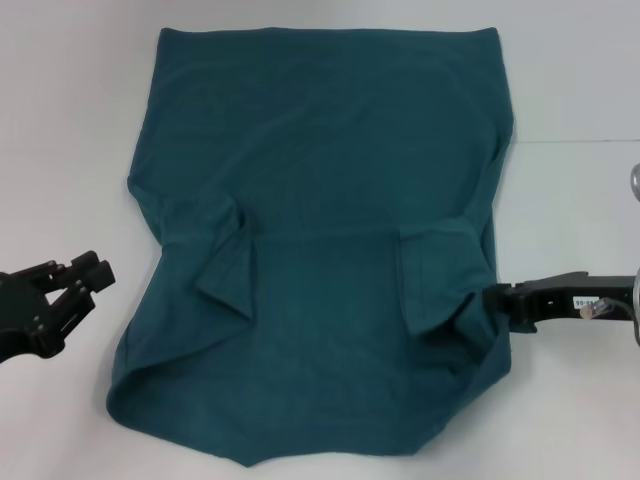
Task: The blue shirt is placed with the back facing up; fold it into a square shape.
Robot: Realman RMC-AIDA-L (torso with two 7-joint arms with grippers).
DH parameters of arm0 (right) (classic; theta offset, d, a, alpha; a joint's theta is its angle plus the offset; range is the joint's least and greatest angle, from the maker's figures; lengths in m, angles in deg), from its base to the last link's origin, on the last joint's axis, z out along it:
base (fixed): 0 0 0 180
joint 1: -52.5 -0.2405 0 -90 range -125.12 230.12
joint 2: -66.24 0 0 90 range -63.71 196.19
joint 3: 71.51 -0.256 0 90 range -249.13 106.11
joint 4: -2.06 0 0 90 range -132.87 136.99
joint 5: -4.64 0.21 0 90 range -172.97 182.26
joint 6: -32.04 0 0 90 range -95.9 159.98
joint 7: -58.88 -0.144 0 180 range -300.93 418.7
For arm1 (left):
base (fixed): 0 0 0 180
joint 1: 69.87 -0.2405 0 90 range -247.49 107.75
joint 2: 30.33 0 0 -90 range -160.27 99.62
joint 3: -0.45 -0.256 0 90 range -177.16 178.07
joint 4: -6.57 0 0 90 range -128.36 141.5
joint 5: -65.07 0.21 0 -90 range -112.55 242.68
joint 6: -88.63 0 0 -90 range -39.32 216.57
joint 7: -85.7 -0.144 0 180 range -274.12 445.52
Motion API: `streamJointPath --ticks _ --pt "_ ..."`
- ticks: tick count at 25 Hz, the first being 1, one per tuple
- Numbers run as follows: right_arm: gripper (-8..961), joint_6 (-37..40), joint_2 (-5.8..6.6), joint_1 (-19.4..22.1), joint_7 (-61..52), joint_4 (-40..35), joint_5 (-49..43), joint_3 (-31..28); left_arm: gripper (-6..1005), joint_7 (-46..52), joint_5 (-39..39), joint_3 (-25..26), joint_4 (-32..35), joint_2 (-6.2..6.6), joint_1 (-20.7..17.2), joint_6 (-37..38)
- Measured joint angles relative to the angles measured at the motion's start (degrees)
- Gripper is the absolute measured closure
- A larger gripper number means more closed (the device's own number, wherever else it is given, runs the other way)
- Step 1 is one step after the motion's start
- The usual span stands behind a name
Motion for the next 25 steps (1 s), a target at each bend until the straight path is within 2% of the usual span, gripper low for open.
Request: streamJointPath --ticks 6,12,17,19,25 --pt "898 -0.54 0.00 -0.29 0.74 -0.03 0.07 -1.01 812 1.65 4.29 0.10 1.13 0.04 0.01 -0.02" --pt "897 -1.03 0.16 -2.28 1.93 1.02 -0.43 -2.66 812 8.22 8.48 -0.56 8.99 0.00 -0.50 0.13" --pt "896 -0.80 0.15 -4.95 1.87 1.39 -3.68 -2.81 802 15.94 11.35 -4.72 16.98 -0.08 0.41 0.22" --pt "895 -0.63 0.11 -5.93 1.78 1.19 -4.36 -1.86 802 21.77 15.86 -7.78 21.17 0.10 2.18 0.27" --pt "894 -0.66 0.09 -6.92 1.80 0.72 -4.40 -1.49 800 29.16 23.07 -11.29 23.80 0.27 4.99 -0.32"
